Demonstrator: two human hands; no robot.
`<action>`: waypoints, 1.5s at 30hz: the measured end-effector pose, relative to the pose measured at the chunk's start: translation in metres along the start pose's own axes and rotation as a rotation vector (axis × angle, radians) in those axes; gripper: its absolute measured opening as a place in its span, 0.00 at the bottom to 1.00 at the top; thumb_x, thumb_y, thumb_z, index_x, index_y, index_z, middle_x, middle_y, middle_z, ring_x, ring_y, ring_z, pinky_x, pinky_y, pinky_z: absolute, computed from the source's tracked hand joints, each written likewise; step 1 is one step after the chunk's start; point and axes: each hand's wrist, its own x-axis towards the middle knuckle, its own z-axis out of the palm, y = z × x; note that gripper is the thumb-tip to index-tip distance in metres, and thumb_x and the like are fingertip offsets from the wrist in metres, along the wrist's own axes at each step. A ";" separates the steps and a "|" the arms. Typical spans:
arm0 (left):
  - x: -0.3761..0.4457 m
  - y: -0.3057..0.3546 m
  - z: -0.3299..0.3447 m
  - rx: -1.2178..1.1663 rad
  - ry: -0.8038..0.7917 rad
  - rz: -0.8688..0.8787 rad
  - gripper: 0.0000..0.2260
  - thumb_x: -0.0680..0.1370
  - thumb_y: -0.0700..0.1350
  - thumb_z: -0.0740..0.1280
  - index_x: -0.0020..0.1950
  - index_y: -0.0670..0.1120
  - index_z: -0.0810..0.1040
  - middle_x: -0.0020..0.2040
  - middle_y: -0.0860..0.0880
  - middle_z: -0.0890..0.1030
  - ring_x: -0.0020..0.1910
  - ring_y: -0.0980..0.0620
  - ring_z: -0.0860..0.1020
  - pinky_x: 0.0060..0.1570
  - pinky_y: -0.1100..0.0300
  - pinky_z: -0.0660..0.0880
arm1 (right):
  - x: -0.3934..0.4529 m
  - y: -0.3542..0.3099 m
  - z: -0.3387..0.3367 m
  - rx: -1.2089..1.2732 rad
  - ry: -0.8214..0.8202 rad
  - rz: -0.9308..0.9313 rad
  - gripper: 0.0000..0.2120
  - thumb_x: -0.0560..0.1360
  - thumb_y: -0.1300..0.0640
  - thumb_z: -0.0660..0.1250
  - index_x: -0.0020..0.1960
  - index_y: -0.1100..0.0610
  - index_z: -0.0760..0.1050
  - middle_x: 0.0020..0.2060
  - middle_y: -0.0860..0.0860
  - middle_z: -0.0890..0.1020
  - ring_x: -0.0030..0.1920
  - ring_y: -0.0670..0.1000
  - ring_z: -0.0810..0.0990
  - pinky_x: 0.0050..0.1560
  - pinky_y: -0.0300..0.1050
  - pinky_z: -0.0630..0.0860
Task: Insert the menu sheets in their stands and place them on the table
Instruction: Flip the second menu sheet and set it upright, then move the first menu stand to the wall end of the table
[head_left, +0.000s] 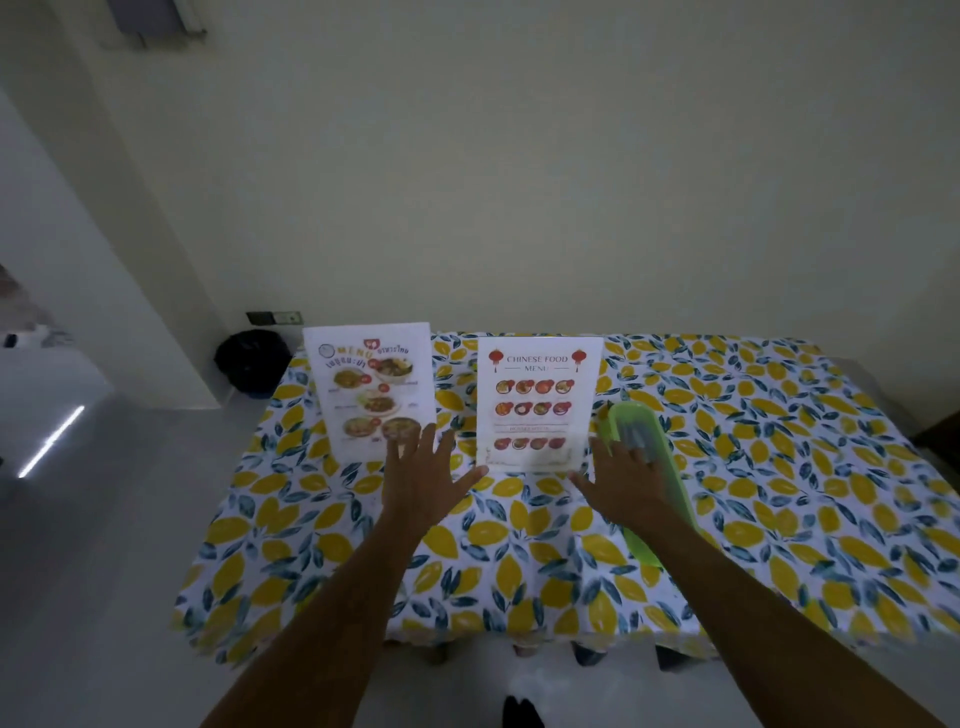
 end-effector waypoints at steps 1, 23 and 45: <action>-0.009 -0.004 -0.004 -0.013 -0.004 -0.007 0.43 0.71 0.77 0.44 0.76 0.51 0.60 0.78 0.46 0.60 0.76 0.43 0.58 0.72 0.37 0.52 | -0.007 -0.005 0.001 -0.004 -0.008 -0.013 0.36 0.77 0.33 0.54 0.78 0.52 0.53 0.76 0.59 0.62 0.74 0.65 0.62 0.71 0.65 0.62; -0.091 -0.137 -0.017 0.044 0.146 -0.205 0.38 0.71 0.75 0.54 0.67 0.47 0.74 0.67 0.42 0.76 0.65 0.39 0.74 0.61 0.38 0.69 | -0.027 -0.172 0.017 -0.065 -0.069 -0.312 0.35 0.78 0.35 0.53 0.77 0.56 0.55 0.74 0.61 0.65 0.72 0.66 0.64 0.68 0.65 0.65; 0.044 -0.212 0.019 0.022 -0.026 -0.350 0.33 0.75 0.68 0.58 0.71 0.47 0.64 0.67 0.43 0.74 0.64 0.41 0.74 0.62 0.40 0.68 | 0.128 -0.218 0.057 0.183 -0.167 -0.219 0.29 0.78 0.41 0.60 0.69 0.61 0.61 0.62 0.60 0.76 0.61 0.63 0.77 0.54 0.58 0.77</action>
